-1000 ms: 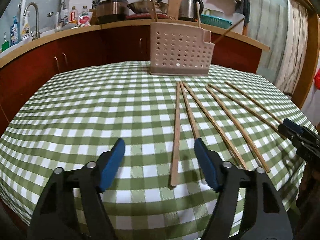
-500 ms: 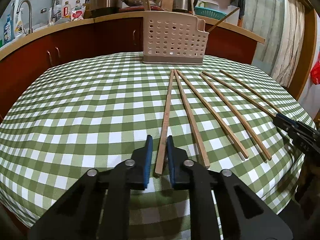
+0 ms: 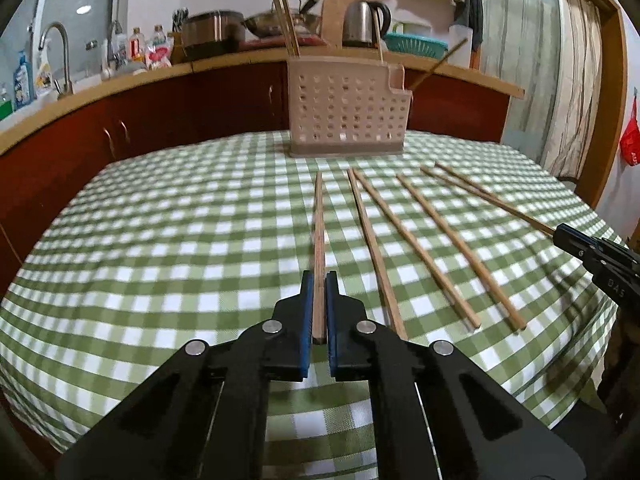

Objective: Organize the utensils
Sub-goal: 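Lift both held chopsticks and carry them over the beige basket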

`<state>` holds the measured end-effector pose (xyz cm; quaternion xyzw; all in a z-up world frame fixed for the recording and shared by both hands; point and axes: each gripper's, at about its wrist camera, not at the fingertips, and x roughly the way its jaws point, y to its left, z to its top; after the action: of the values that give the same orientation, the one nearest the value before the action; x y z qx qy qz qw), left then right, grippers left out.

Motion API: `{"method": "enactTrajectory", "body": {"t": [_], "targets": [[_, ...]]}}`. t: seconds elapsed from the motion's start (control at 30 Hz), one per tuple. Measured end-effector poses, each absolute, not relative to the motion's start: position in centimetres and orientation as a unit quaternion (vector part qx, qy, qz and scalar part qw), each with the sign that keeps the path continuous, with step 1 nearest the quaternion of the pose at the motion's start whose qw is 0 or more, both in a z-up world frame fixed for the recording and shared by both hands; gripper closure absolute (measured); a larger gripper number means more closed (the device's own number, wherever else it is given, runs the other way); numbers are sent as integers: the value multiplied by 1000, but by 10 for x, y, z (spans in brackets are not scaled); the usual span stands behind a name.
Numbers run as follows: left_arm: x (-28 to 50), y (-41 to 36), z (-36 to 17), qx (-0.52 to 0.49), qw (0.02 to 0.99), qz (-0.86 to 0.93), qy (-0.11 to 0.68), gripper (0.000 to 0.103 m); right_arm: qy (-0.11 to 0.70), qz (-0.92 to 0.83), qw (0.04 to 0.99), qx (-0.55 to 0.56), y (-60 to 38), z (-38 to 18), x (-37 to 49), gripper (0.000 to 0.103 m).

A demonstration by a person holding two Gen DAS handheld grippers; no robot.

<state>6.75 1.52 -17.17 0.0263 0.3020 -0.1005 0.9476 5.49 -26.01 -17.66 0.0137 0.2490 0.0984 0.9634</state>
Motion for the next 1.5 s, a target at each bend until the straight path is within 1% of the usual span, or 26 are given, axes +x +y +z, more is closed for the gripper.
{"method": "enactTrajectory", "body": {"t": [0.37, 0.73, 1.5], "targets": [[52, 25, -120, 23, 968, -90, 235, 96, 199, 91, 976, 12, -261, -126, 47, 96], [46, 37, -80, 10, 979, -84, 188, 96, 164, 90, 982, 23, -263, -92, 38, 96], [88, 39, -44, -15, 982, -105, 154, 96, 153, 97, 983, 23, -257, -59, 79, 96]]}}
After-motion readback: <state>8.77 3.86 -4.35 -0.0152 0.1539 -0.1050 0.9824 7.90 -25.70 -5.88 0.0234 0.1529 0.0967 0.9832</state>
